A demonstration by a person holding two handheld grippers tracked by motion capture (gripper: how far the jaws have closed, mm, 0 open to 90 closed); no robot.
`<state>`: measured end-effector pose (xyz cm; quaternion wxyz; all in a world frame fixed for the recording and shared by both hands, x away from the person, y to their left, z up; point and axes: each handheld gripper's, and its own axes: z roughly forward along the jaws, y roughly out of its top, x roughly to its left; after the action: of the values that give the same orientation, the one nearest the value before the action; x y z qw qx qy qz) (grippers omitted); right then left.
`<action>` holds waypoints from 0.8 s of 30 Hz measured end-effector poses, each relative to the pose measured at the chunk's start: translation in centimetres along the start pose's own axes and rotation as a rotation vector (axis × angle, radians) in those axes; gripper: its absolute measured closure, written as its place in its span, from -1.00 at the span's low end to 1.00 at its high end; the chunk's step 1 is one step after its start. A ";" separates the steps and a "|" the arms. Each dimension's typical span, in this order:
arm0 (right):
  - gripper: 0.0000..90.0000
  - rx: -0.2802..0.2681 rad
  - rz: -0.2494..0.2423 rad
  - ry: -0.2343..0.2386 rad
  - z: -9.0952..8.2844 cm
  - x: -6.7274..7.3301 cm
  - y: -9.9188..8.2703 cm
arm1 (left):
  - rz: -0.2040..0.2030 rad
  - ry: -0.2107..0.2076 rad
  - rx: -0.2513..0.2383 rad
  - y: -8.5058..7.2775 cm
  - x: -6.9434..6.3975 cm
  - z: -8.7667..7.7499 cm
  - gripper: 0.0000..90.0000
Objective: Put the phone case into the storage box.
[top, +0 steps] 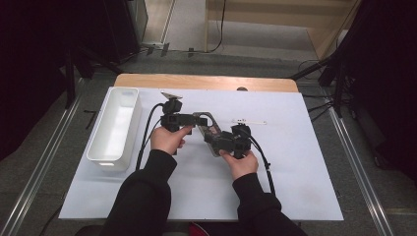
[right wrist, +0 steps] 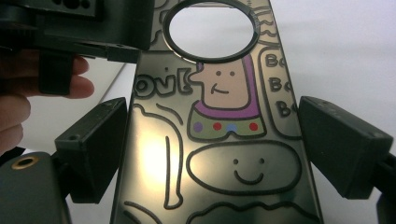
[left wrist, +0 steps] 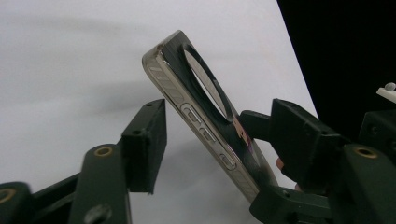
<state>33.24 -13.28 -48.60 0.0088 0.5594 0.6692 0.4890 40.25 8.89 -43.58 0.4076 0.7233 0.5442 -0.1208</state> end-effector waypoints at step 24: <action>-0.76 -0.030 0.004 -0.002 0.3 0.3 -0.1 | -0.030 -0.013 0.023 0.1 0.2 0.5 0.16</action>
<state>33.24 -12.80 -48.65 0.0170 0.5610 0.6608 0.4983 40.53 8.67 -43.99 0.4009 0.7188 0.5511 -0.1377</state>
